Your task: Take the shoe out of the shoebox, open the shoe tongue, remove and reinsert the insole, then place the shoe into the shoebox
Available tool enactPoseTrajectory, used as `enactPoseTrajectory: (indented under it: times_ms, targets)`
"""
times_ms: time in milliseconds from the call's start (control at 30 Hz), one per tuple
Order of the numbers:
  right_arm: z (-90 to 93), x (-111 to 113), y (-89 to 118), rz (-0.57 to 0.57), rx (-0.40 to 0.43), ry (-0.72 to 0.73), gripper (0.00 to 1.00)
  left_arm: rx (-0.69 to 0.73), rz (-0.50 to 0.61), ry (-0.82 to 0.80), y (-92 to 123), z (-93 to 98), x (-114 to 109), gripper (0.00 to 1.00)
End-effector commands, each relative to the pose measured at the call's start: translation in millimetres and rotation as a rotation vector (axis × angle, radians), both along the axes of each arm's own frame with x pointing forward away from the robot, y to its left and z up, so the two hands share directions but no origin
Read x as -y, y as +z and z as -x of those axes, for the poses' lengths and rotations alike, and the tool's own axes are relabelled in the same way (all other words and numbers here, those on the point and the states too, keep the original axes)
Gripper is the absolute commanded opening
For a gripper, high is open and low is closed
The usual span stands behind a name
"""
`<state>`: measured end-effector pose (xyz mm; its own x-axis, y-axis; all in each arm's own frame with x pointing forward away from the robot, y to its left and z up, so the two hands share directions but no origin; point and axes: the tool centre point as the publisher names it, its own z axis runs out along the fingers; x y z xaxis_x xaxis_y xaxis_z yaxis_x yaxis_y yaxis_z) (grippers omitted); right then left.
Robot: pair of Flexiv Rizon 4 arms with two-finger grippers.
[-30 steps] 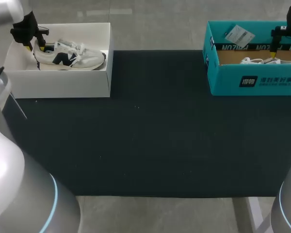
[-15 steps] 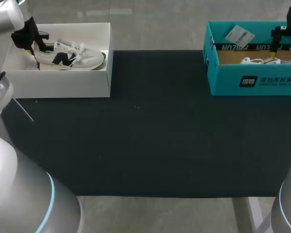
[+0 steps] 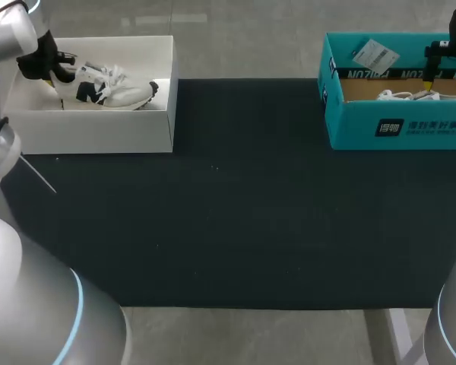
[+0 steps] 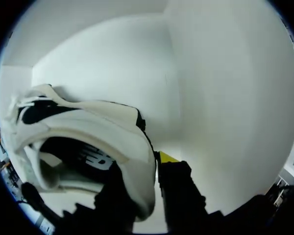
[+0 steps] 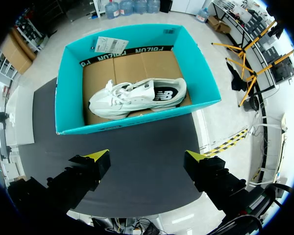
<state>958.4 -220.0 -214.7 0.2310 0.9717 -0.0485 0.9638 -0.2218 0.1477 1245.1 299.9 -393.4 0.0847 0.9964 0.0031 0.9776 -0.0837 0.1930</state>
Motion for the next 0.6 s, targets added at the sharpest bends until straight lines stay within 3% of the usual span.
enactPoseTrajectory:
  times_ms: [33, 600]
  targets:
    - [0.7, -0.1, -0.2, 0.000, 0.002, -0.001, 1.00, -0.265, -0.021, -0.003, 11.0, -4.8, -4.7, 0.00]
    - [0.7, -0.1, -0.2, 0.000, 0.002, -0.001, 1.00, -0.228, -0.027, 0.024, 108.3, 13.0, -3.8, 0.00]
